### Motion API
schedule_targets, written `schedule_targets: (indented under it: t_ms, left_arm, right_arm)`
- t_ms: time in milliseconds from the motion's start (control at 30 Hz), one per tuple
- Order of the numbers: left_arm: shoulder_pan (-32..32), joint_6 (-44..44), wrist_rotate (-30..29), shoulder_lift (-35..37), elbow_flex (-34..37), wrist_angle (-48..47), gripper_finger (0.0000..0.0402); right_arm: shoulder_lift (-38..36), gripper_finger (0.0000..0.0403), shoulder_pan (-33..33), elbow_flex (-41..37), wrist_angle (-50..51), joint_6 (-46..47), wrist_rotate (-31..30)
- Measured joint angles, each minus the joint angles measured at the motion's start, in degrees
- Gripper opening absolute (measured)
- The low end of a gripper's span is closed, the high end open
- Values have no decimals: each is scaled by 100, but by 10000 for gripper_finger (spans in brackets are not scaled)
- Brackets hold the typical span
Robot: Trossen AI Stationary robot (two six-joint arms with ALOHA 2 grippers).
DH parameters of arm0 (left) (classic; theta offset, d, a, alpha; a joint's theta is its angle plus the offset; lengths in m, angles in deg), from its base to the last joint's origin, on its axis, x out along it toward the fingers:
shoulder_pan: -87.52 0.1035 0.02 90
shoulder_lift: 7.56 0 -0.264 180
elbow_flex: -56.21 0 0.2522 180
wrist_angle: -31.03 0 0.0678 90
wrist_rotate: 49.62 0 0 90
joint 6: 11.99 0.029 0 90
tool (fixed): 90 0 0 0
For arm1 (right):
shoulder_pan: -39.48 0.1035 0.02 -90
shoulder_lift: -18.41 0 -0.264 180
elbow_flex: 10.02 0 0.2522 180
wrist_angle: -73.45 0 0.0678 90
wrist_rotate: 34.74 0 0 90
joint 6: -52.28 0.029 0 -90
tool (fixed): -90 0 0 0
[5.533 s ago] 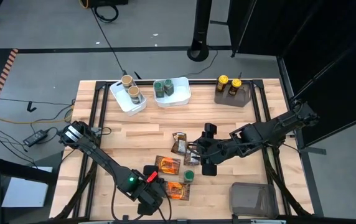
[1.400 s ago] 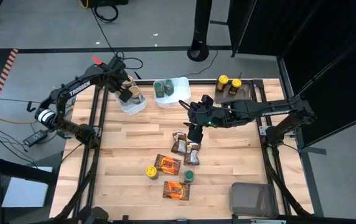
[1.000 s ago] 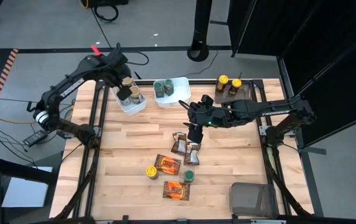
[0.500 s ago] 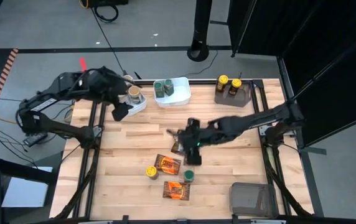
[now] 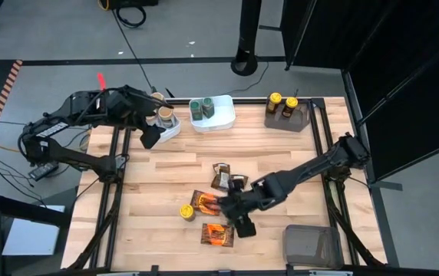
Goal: Sort spices by type
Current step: Put the green seasoning bottle into the right white bin
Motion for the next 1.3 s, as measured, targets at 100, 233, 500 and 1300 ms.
schedule_targets:
  t_ms: [100, 233, 500, 1300]
  left_arm:
    - [0, -12, -2, 0, 1, 22, 337]
    - [0, -12, -10, 0, 1, 39, 334]
    - [0, -12, -96, 0, 5, 31, 333]
    - [0, 129, -96, 0, 5, -69, 332]
  right_arm:
    - [14, 302, 146, 0, -10, 145, -53]
    - [210, 318, 267, -9, -9, 174, -270]
    - [584, 327, 286, -11, -238, 198, -486]
    - [857, 276, 233, -7, 363, 692, -520]
